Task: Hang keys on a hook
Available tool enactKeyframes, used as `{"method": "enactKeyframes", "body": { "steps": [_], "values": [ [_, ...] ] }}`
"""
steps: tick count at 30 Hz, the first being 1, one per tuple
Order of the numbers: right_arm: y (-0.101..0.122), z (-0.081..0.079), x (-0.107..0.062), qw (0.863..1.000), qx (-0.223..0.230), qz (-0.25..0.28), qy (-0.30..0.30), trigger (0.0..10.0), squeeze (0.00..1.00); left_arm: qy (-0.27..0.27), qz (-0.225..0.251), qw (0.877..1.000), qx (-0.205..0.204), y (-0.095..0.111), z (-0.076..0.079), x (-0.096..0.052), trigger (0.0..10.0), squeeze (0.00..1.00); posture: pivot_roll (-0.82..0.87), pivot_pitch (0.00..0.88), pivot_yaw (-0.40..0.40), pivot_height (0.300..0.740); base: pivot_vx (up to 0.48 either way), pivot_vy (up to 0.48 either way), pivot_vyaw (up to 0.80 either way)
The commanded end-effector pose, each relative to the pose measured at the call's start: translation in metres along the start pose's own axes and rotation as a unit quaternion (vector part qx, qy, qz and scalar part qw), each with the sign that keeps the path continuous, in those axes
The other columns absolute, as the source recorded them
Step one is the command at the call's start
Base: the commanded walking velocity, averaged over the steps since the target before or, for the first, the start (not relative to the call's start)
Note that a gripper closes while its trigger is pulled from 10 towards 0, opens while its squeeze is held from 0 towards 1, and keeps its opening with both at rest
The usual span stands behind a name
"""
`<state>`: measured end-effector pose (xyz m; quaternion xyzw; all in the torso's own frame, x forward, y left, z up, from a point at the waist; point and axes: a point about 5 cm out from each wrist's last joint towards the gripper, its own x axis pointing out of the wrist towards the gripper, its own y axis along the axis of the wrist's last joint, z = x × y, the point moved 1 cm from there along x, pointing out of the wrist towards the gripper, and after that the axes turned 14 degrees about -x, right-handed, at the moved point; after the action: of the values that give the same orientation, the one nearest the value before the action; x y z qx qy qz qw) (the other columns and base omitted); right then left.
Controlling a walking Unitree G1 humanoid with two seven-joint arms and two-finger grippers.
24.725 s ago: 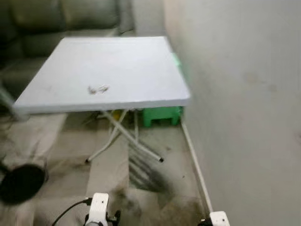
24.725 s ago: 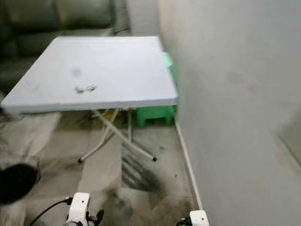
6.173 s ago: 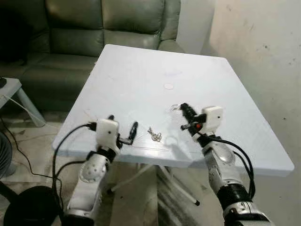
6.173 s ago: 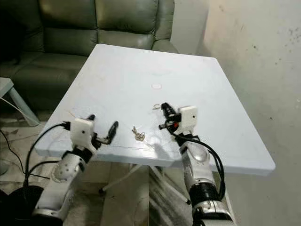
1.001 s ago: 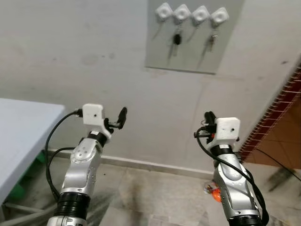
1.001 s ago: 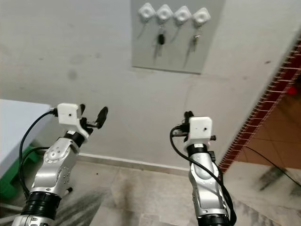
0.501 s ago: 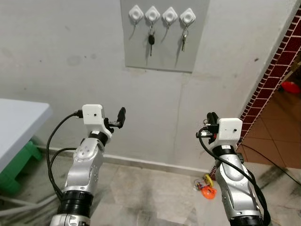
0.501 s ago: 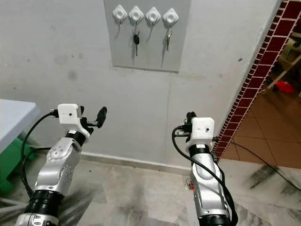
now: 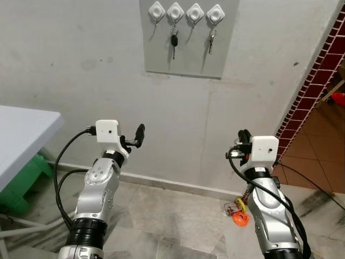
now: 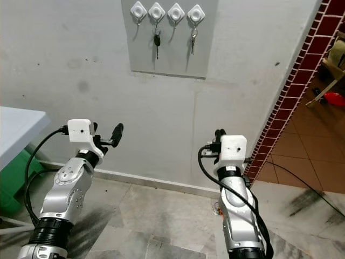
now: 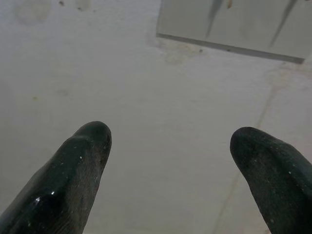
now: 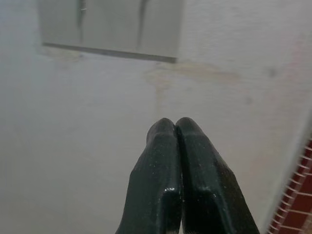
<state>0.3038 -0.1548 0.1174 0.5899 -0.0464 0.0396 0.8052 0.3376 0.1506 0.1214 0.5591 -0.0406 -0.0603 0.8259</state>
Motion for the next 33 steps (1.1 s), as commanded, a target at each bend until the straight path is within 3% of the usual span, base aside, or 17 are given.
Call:
{"method": "enactKeyframes", "body": {
  "steps": [1,8,33],
  "values": [
    [0.0053,0.0018,0.0014,1.0,0.001,0.006,-0.003,10.0,0.0,0.003,0.006,1.0,0.002,0.0042,-0.0025,-0.0024,10.0,0.0,-0.08,0.0,-0.001,0.74,0.0,0.0,0.0],
    [0.0057,0.002,0.0006,1.0,0.001,0.006,-0.004,10.0,0.0,-0.006,0.009,1.0,0.001,0.0052,0.0005,-0.0021,10.0,0.0,-0.08,0.0,-0.001,0.74,0.0,0.0,0.0],
    [0.0045,0.0002,-0.0008,1.0,0.003,0.004,0.001,10.0,0.0,-0.015,0.012,1.0,0.008,0.0085,0.001,-0.0029,10.0,0.0,-0.08,0.0,-0.002,0.74,0.292,0.0,0.0]
  ]
}}
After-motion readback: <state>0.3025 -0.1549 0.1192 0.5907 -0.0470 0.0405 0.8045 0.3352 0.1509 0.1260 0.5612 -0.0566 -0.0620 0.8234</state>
